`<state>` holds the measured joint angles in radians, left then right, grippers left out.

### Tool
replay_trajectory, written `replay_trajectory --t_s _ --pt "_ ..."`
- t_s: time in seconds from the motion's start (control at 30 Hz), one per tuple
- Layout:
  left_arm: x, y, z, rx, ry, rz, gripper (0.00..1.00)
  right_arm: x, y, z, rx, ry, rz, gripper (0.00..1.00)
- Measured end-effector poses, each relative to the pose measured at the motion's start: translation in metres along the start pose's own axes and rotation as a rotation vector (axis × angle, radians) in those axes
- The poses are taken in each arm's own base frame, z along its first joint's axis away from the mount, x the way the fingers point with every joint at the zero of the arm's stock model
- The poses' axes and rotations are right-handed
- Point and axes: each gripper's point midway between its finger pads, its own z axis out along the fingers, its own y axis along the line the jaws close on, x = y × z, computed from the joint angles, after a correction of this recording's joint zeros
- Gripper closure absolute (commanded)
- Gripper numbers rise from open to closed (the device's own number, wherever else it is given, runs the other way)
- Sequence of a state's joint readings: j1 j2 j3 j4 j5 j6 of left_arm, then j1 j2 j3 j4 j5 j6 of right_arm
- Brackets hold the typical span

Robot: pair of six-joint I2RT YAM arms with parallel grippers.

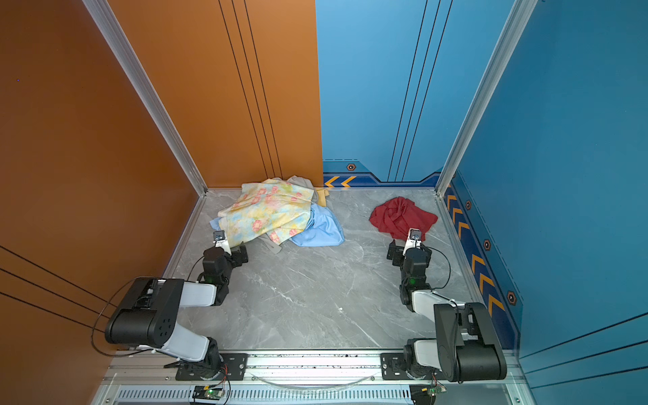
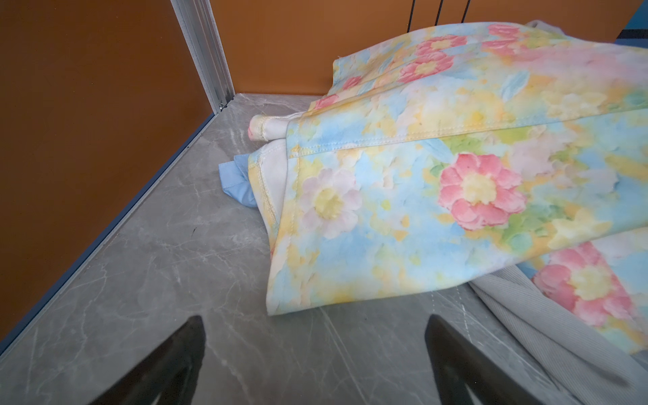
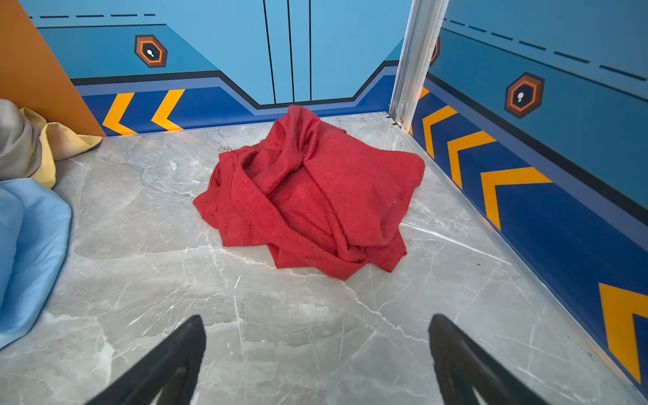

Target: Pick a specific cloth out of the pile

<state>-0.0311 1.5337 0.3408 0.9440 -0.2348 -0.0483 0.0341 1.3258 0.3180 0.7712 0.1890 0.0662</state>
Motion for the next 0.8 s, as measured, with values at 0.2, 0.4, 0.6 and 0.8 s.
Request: replay_trajectory --t_s 0.2,0.4,0.6,0.8 --pt "0.000 0.000 0.001 0.001 -0.004 -0.001 0.02 0.005 0.002 0.006 -0.002 -0.014 0.003 0.00" --pt "0.002 0.000 0.002 0.000 0.001 0.005 0.02 0.043 0.026 0.008 -0.060 0.022 -0.076 0.00" --pt "0.001 -0.001 0.003 0.000 0.001 0.008 0.02 0.027 0.023 0.021 -0.068 0.015 -0.059 0.00" --pt "-0.001 -0.002 0.004 0.002 -0.003 0.008 0.02 0.011 0.009 0.033 -0.048 0.002 -0.009 0.00"
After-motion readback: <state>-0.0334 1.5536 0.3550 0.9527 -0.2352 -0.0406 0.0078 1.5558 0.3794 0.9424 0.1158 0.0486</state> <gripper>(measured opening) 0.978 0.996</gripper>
